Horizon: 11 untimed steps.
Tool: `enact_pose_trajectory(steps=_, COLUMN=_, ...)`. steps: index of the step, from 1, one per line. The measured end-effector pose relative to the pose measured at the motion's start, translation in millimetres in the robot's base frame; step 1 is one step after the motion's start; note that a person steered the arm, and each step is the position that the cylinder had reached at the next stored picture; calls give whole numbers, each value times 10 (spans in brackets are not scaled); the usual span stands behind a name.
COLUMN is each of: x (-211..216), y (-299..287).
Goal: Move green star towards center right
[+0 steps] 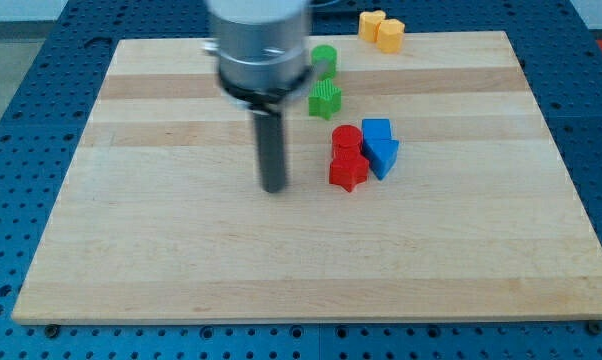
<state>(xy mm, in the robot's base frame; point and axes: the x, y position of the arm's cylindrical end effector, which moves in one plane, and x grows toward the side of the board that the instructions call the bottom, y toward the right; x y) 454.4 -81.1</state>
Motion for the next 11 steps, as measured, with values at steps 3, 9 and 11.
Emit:
enact_pose_trajectory(steps=3, x=-1303, y=256)
enact_pose_trajectory(steps=9, x=-1572, y=428)
enact_pose_trajectory(steps=11, x=-1163, y=333)
